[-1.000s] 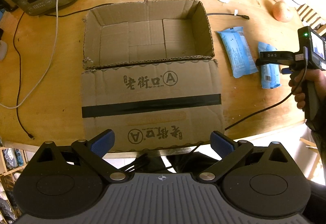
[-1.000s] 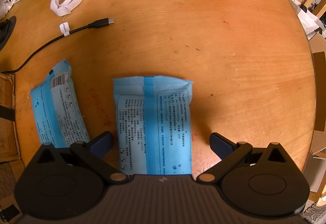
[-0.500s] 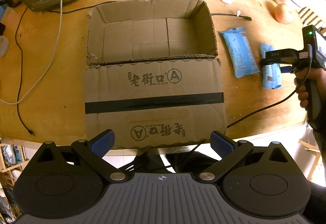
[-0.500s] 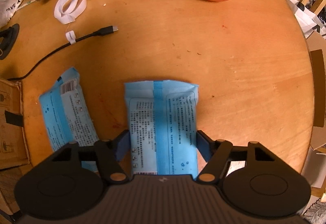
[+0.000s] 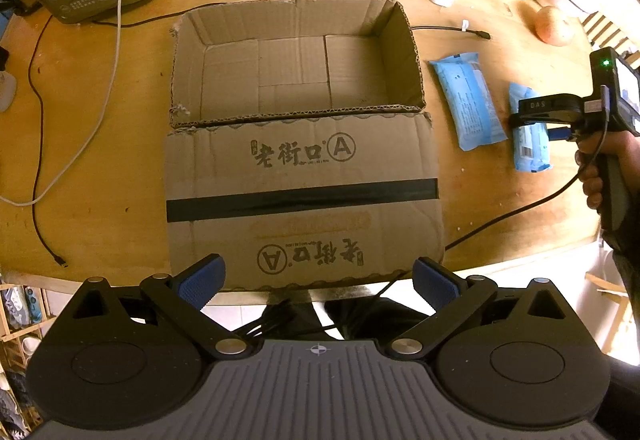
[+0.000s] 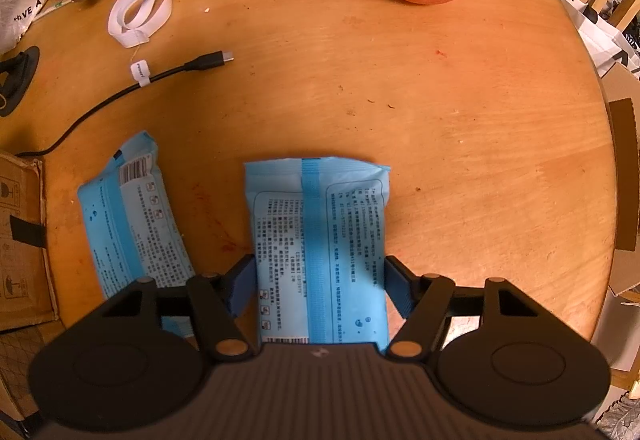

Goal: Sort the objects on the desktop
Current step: 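Close the right gripper on the larger blue packet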

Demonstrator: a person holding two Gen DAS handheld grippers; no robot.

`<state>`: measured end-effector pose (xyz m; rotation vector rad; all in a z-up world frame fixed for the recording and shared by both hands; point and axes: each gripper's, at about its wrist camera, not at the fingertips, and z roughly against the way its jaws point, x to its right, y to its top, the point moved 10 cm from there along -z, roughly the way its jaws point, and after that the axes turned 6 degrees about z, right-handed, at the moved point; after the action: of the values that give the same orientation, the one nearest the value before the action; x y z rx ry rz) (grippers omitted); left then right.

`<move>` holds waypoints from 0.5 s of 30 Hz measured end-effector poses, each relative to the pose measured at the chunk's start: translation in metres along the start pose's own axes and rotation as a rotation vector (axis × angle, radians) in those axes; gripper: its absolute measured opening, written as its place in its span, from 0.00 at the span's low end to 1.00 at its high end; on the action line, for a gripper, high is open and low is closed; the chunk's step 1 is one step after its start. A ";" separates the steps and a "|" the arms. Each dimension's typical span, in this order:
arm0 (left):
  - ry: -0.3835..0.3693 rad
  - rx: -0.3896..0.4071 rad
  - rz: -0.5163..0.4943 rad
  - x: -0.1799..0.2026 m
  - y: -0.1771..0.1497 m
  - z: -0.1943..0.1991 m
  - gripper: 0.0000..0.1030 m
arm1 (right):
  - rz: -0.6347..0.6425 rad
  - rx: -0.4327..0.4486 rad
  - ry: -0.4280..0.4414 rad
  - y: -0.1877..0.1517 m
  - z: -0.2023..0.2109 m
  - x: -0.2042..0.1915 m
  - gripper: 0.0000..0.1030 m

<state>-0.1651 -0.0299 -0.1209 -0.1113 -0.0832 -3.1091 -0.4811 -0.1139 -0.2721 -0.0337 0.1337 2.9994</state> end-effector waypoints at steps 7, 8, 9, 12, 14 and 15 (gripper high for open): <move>-0.006 0.001 -0.003 0.001 -0.001 0.000 1.00 | 0.001 0.004 0.000 -0.004 0.002 -0.002 0.65; -0.007 0.001 -0.003 0.001 -0.001 0.000 1.00 | 0.001 0.004 0.001 -0.005 0.002 -0.003 0.65; -0.008 0.002 -0.003 0.001 -0.001 0.000 1.00 | 0.001 0.003 0.001 -0.005 0.003 -0.003 0.64; -0.011 0.006 -0.002 0.001 -0.001 0.001 1.00 | -0.007 0.002 0.007 -0.007 0.005 -0.003 0.62; -0.012 0.007 0.003 0.000 -0.001 0.001 1.00 | -0.012 0.001 0.010 -0.009 0.008 -0.003 0.62; -0.012 0.007 0.005 -0.001 -0.001 0.001 1.00 | -0.012 0.002 0.010 -0.009 0.009 -0.003 0.62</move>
<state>-0.1641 -0.0290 -0.1198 -0.1299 -0.0943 -3.1031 -0.4774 -0.1043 -0.2636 -0.0490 0.1376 2.9874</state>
